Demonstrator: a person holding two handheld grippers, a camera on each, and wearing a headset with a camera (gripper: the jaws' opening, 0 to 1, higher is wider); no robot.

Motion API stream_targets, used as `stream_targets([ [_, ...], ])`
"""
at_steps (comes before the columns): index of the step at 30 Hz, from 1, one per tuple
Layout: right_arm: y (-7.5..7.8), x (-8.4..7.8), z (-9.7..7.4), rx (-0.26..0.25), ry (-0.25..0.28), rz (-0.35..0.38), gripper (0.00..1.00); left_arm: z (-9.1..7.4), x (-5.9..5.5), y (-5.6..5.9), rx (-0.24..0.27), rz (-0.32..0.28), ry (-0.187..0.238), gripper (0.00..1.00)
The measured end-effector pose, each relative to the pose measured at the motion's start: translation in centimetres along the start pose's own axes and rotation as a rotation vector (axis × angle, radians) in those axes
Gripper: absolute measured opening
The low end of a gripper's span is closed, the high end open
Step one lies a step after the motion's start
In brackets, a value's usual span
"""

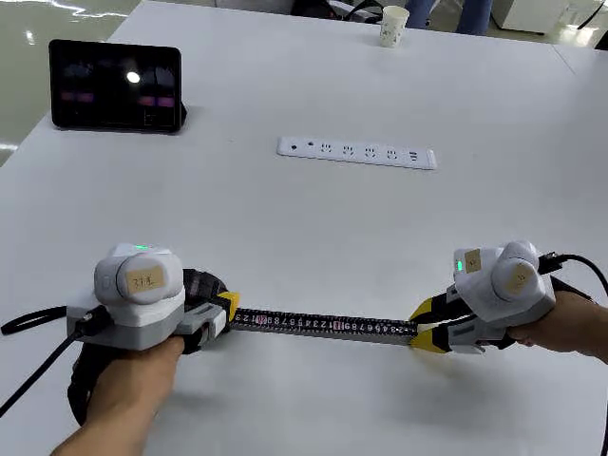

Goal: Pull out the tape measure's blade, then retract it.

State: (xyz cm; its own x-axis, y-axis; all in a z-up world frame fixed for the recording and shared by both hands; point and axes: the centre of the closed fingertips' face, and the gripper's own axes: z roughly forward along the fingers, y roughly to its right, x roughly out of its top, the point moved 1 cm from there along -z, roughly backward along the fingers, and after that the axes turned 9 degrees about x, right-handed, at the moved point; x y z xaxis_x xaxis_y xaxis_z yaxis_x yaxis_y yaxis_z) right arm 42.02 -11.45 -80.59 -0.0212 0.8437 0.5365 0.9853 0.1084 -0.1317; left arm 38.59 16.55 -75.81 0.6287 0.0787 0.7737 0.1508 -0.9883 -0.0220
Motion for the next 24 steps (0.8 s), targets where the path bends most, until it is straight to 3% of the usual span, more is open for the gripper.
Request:
stream_targets([
  [24,-0.27,0.31,0.02,-0.004,0.003,0.01,0.11,0.08,-0.07,-0.08,0.006,0.031,-0.019,0.55],
])
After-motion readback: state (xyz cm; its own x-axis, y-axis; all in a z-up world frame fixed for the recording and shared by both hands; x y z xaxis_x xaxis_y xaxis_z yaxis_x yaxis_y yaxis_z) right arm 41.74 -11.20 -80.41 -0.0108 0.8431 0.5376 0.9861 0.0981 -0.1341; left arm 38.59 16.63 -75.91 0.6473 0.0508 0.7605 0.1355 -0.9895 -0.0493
